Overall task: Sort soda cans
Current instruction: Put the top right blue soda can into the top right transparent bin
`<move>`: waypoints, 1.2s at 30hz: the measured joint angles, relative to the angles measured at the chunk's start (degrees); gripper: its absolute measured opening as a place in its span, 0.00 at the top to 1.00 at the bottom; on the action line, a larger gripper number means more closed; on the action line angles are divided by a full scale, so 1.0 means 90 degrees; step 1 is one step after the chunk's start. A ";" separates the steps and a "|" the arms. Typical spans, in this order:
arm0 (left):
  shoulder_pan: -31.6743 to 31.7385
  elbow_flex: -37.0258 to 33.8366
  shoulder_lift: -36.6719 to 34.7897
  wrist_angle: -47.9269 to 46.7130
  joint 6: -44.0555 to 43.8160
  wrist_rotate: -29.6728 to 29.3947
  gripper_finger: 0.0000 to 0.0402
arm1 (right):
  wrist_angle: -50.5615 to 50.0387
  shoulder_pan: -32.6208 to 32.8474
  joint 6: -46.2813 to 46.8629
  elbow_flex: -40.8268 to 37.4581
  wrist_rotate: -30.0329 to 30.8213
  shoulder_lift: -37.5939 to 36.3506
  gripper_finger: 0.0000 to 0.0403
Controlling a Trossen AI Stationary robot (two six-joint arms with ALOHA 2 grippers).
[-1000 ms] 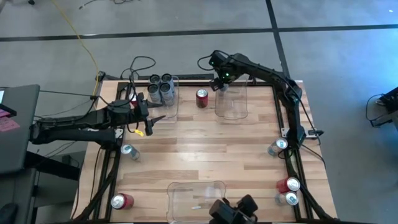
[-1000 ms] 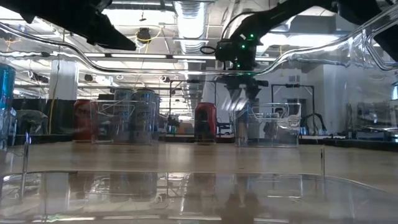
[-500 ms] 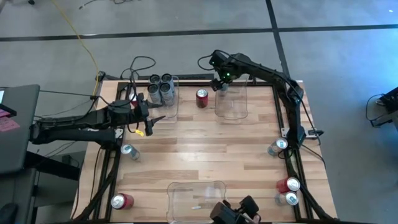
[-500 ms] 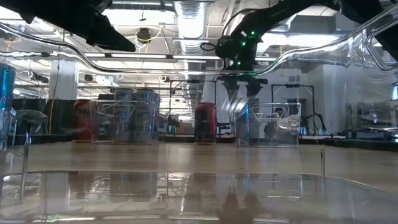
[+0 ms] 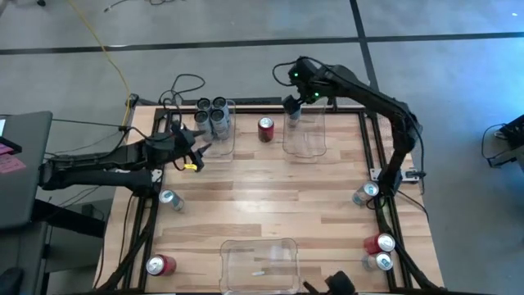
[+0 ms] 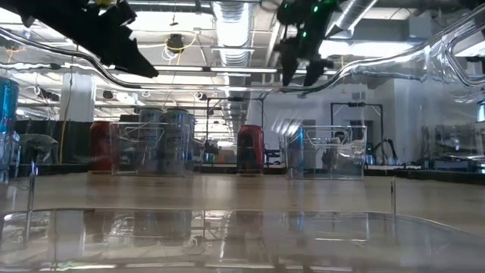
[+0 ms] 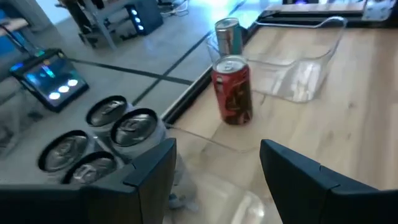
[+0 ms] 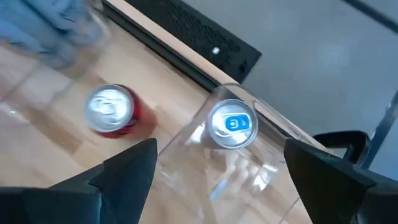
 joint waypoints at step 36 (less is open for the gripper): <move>-0.0051 -0.0002 -0.0002 -0.0421 -0.0700 0.0422 0.43 | -0.1994 0.2498 0.1642 0.0000 0.1369 -0.0765 0.09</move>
